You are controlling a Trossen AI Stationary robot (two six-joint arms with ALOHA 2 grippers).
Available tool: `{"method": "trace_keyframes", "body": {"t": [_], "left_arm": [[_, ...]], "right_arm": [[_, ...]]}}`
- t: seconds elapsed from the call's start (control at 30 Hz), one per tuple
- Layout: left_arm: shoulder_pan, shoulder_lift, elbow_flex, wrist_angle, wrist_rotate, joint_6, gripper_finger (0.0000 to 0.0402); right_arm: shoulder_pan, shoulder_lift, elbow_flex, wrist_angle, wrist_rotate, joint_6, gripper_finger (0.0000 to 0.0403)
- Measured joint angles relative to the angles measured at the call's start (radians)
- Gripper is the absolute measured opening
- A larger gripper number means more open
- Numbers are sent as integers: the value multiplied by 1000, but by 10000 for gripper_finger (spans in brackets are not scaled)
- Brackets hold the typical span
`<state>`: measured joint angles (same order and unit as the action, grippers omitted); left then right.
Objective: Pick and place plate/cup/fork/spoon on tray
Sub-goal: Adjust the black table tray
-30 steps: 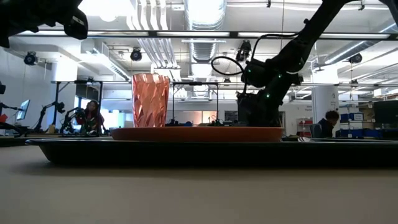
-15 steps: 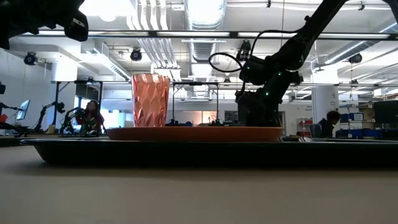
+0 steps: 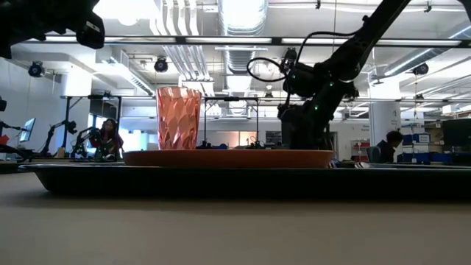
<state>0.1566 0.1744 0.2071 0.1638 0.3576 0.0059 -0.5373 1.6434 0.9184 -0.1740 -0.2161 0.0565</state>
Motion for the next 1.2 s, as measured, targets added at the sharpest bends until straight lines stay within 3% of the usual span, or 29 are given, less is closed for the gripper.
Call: {"method": "trace_keyframes", "body": {"t": [0.9,1.2], "left_arm": [[0,11,-4,1,5,-2,0],[1,105,-21,-2,-39,-2,0]], "right_arm": [[-17,-162,5,109,7,-42,9],[-17,-236,6,101,7,-39,9]]}}
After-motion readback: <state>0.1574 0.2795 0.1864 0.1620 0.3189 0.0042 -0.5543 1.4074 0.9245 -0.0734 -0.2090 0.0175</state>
